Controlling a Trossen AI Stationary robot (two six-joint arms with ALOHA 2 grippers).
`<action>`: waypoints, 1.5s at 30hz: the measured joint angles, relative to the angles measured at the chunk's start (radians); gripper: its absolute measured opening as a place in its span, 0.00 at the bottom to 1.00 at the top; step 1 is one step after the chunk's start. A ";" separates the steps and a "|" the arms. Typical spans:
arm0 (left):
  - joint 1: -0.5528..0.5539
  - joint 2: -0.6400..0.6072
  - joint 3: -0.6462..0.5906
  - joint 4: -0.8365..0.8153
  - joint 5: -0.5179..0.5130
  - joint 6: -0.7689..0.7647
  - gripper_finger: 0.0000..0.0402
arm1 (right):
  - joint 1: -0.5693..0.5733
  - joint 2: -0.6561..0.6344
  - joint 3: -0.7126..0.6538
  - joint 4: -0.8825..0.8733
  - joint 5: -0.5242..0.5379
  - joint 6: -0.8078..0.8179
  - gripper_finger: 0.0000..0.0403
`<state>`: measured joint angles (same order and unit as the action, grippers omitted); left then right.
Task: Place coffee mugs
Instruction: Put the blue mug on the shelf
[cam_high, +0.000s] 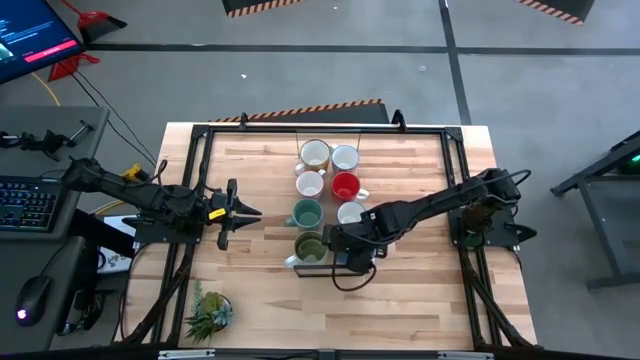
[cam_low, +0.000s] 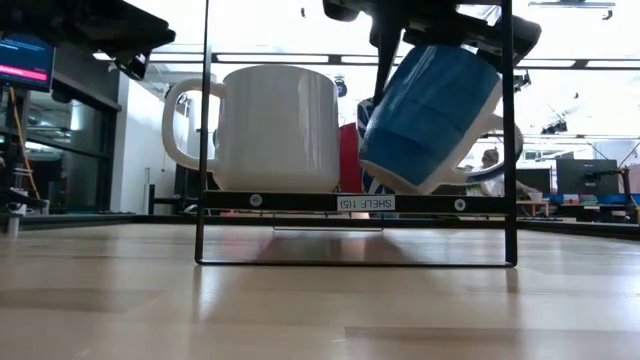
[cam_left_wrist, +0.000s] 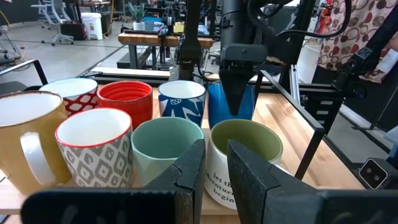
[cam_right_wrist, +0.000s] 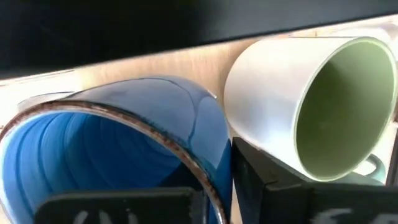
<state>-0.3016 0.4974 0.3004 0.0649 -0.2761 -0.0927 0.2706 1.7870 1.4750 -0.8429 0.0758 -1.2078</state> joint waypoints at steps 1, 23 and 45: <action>0.000 0.000 0.000 0.000 0.000 0.000 0.14 | -0.002 0.000 0.000 -0.003 -0.002 0.001 0.06; 0.000 0.000 0.000 0.000 0.000 0.000 0.14 | -0.015 0.001 0.000 -0.027 -0.051 0.087 0.03; 0.000 0.000 0.000 0.000 -0.044 0.000 0.14 | -0.042 0.001 0.000 -0.075 -0.020 0.241 0.03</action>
<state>-0.3012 0.4974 0.3004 0.0654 -0.3196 -0.0929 0.2287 1.7878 1.4754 -0.9176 0.0559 -0.9664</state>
